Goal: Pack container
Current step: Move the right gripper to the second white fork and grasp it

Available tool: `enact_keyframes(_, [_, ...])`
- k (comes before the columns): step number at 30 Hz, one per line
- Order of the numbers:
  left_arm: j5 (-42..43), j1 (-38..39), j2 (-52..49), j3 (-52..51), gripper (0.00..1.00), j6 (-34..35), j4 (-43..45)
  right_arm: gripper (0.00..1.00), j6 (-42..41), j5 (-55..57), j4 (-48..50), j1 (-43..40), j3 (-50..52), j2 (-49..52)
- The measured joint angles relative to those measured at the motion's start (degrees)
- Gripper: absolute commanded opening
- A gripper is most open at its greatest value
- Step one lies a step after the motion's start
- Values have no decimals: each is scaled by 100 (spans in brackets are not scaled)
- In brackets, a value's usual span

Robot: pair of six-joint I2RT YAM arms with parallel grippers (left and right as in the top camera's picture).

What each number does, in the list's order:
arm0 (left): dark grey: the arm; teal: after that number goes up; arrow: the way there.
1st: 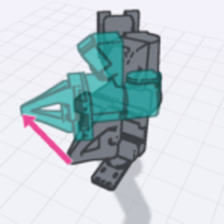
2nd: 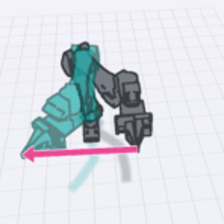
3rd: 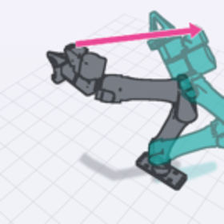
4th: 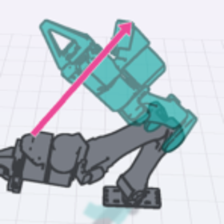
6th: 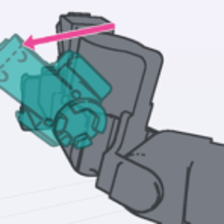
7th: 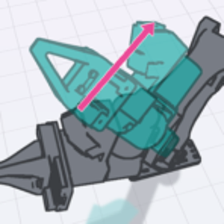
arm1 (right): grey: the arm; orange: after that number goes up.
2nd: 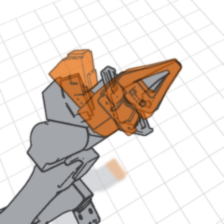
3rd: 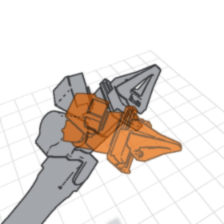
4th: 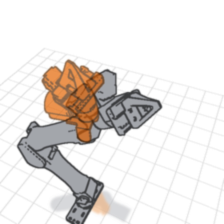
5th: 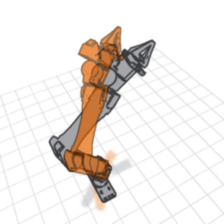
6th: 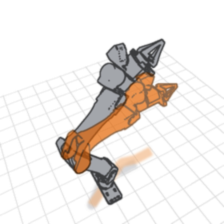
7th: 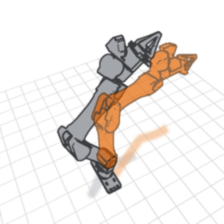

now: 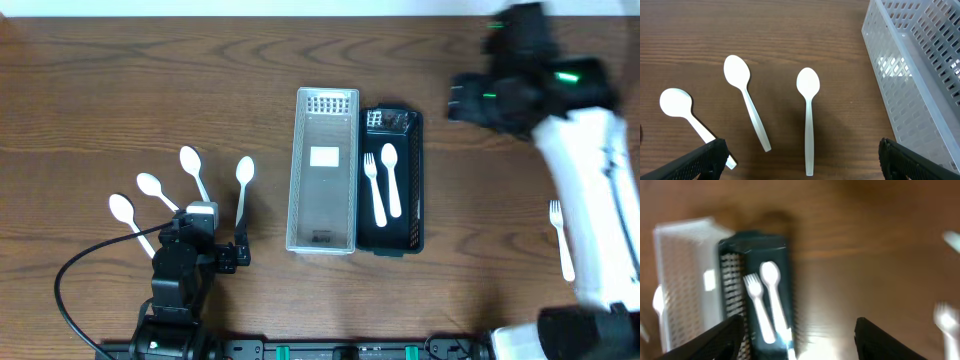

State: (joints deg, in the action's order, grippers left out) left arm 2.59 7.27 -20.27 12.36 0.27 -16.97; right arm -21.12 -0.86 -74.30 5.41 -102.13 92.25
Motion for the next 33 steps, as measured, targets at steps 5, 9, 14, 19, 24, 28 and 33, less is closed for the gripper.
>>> enact_keyframes(5, [0,0,0,0,98,0,2,75,120,81,-938,-1023,50,-319])
enact_keyframes(9, [-2,0,0,0,98,0,2,76,289,61,-1108,-1248,636,-603])
enact_keyframes(14, [0,0,0,0,98,0,2,86,409,-184,-546,-1248,2194,-1659])
enact_keyframes(19, [0,0,-9,0,98,0,0,99,485,-393,356,-1248,3943,-2540])
enact_keyframes(24, [0,0,-11,0,98,0,0,99,507,-437,1255,-1384,5154,-2503])
enact_keyframes(28, [0,0,-11,0,98,0,0,99,573,-28,1961,-1526,5331,-2470])
enact_keyframes(33, [0,0,-11,0,98,0,0,94,1246,592,2820,-1818,5329,-2459])
